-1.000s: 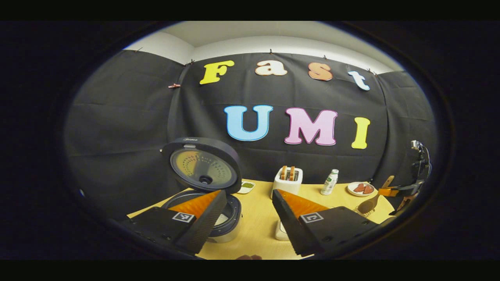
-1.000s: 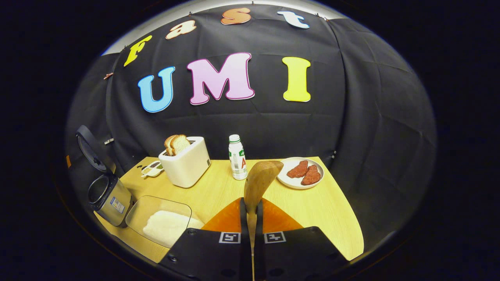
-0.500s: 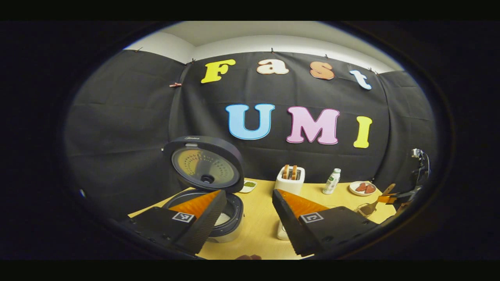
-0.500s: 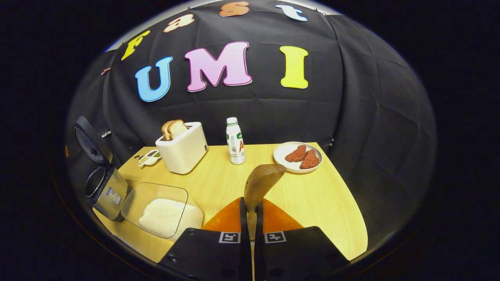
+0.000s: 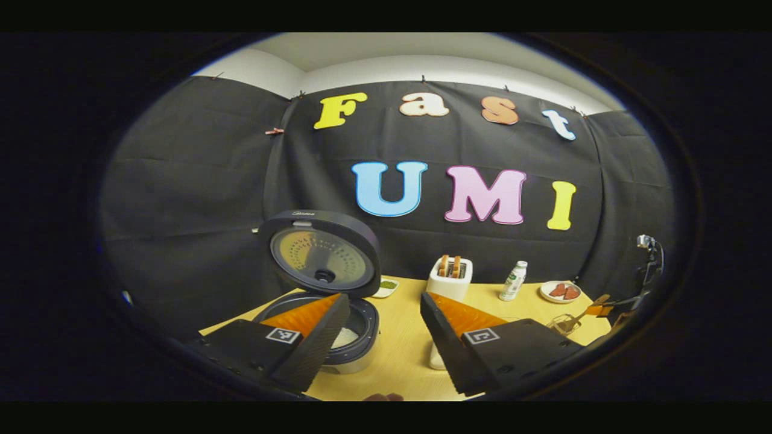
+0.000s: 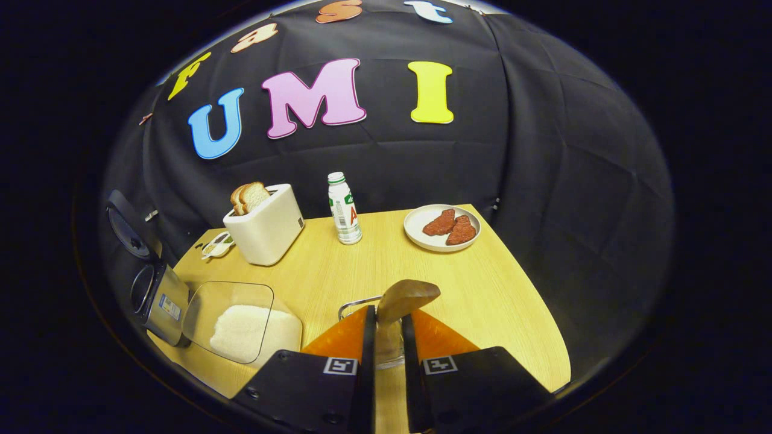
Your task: Close the left gripper, press the button to open the rice cooker; take a wooden spoon from the chopstick holder with the right hand, scoop a spoonful of rice and pour it into the rice cooker, then put the wooden spoon back into the chopstick holder.
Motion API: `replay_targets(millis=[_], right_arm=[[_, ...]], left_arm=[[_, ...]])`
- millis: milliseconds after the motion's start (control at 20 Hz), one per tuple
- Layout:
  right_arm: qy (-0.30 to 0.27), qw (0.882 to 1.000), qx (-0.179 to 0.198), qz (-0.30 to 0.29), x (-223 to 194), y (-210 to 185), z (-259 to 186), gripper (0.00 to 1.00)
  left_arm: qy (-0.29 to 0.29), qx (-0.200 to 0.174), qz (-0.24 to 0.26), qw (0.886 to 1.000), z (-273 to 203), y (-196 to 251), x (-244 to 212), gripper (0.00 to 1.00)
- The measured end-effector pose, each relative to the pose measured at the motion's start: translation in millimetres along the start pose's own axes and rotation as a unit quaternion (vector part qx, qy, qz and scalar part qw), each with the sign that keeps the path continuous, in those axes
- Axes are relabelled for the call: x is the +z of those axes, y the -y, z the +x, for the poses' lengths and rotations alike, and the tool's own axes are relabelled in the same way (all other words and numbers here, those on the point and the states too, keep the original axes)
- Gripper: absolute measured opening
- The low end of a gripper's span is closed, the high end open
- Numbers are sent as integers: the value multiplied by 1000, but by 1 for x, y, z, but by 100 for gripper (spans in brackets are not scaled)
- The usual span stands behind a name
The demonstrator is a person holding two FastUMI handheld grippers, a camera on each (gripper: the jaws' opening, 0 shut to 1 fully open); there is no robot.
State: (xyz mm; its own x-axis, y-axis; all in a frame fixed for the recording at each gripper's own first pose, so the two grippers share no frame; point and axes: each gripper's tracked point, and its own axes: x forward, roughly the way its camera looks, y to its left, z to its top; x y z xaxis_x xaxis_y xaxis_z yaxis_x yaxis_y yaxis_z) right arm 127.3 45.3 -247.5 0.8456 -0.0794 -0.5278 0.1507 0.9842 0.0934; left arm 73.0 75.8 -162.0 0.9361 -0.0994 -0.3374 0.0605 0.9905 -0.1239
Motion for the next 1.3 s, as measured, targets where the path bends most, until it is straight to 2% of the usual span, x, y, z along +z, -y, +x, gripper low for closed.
replay_targets(millis=[50,100,150,250,300,550,650,1000,1050,1100,1200,1250,1300], right_arm=[[0,1000,-1,2,0,2,-1,22],[1,1000,-1,3,0,1,-3,27],[4,1000,-3,6,2,3,-6,28],[2,1000,-8,12,3,6,-10,26],[-3,1000,-10,17,0,8,-13,29],[10,999,-21,27,6,14,-28,30],[18,999,-20,28,12,13,-32,25],[40,999,-8,17,27,-5,-48,25],[48,999,-1,14,30,-11,-50,17],[52,999,-1,9,32,-13,-51,26],[58,998,3,-2,34,-21,-53,28],[60,998,7,-7,34,-26,-54,29],[60,998,14,-12,33,-33,-55,31]], left_arm=[[1,-1,0,1000,1,0,1,83],[2,-1,1,1000,2,0,2,83],[1,-1,0,1000,3,0,2,83],[1,-3,-3,1000,3,-1,4,83],[4,-2,-1,1000,3,-2,6,83],[9,1,-7,1000,11,-14,11,83],[17,1,-4,1000,15,-19,18,83],[50,2,17,999,43,-35,47,83],[55,3,15,998,47,-38,53,83],[60,-1,10,998,52,-39,59,83],[64,-2,-1,998,62,-47,68,84],[64,3,0,998,68,-53,71,80],[63,9,4,998,73,-59,72,84]])
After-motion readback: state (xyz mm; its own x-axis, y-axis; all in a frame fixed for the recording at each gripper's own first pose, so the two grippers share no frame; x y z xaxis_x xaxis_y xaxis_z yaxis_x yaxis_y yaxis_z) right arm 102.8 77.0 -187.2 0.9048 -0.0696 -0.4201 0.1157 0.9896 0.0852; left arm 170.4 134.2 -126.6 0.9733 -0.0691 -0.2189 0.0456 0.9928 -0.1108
